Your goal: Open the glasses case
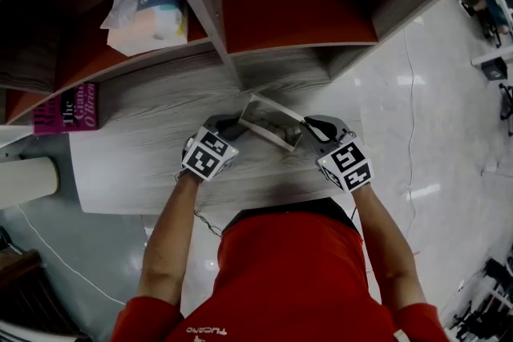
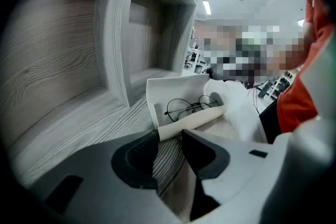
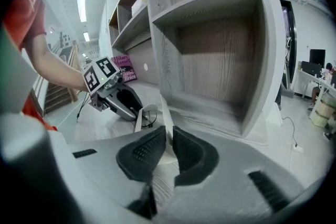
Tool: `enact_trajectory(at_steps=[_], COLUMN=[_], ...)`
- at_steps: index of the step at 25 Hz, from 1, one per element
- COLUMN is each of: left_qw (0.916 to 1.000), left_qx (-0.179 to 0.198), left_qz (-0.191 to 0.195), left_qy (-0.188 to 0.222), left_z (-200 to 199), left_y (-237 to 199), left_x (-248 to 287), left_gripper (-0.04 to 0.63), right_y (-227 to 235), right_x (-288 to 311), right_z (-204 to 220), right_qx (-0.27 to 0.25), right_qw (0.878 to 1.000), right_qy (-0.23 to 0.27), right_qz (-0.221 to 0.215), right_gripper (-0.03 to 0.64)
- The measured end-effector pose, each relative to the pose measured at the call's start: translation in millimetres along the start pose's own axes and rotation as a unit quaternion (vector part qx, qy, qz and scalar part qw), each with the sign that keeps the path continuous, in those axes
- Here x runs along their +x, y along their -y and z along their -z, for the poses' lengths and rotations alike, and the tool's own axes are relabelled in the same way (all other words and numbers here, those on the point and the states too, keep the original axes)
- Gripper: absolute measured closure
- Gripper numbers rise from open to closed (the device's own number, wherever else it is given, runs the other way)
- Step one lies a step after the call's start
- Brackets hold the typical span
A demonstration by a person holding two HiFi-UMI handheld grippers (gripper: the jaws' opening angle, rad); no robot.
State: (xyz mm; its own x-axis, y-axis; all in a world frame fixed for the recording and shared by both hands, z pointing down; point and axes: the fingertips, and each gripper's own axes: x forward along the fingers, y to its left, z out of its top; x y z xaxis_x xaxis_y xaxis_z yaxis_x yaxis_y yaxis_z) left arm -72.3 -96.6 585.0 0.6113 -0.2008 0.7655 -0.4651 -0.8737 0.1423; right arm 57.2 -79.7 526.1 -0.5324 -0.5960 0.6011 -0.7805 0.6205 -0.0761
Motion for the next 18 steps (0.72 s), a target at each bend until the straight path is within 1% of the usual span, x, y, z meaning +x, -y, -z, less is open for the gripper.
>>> enact_trajectory(at_steps=[5, 8, 11, 18], left_qw=[0.9999, 1.0000, 0.9999, 0.9995], left_qx=[-0.001, -0.003, -0.009, -0.022], left_qz=[-0.007, -0.008, -0.011, -0.021], left_qy=[-0.011, -0.002, 0.000, 0.000], left_z=[3.7, -2.1, -3.8, -3.7], left_y=[-1.4, 0.0, -0.6, -2.8], left_x=[0.1, 0.2, 0.7, 1.6], left_gripper=[0.459, 0.459, 0.459, 0.463], right_y=[13.0, 24.1, 34.1, 44.4], right_x=[3.0, 5.7, 8.4, 12.7], right_z=[0.2, 1.4, 3.0, 6.0], right_qx=[0.009, 0.028, 0.043, 0.051], right_qw=[1.000, 0.999, 0.998, 0.998], right_qy=[0.003, 0.008, 0.010, 0.009], right_qz=[0.026, 0.034, 0.040, 0.045], right_gripper=[0.582, 0.584, 0.583, 0.581])
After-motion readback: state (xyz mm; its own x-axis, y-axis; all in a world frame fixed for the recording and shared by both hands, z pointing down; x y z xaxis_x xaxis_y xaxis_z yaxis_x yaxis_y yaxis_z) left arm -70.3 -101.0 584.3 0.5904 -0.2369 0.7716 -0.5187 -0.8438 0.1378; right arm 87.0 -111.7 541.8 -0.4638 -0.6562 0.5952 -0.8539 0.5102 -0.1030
